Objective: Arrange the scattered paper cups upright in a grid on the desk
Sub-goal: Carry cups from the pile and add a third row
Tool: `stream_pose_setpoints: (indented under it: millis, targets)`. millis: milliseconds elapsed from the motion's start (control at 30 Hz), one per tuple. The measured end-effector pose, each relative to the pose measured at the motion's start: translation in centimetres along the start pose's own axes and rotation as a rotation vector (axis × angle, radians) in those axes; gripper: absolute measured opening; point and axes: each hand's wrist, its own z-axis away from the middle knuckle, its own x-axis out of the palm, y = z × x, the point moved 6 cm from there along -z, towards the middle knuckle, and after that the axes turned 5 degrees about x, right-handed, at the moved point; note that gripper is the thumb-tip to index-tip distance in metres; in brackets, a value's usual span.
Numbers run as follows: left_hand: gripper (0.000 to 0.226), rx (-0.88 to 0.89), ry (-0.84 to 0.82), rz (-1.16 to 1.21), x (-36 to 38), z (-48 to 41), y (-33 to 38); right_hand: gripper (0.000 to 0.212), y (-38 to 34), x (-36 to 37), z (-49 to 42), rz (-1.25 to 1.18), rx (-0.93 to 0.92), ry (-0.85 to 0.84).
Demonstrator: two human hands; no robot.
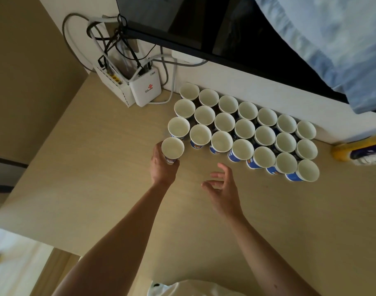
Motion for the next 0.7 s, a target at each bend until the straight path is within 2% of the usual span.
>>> stream_pose_setpoints:
  millis: [433,567,700]
  targets:
    - [0.075,0.029,-0.031,0.0,-0.2,0.0,0.2,0.071,0.1,-0.5,-0.5,-0.006,0.018,-0.006]
    - [0.089,-0.041,-0.066,0.009,-0.5,1.3,-0.6,0.071,0.8,-0.9,0.1,-0.035,0.037,0.005]
    - [0.095,-0.143,0.001,-0.009,-1.7,5.3,-0.6,0.067,1.4,-2.5,1.0,-0.079,0.049,0.051]
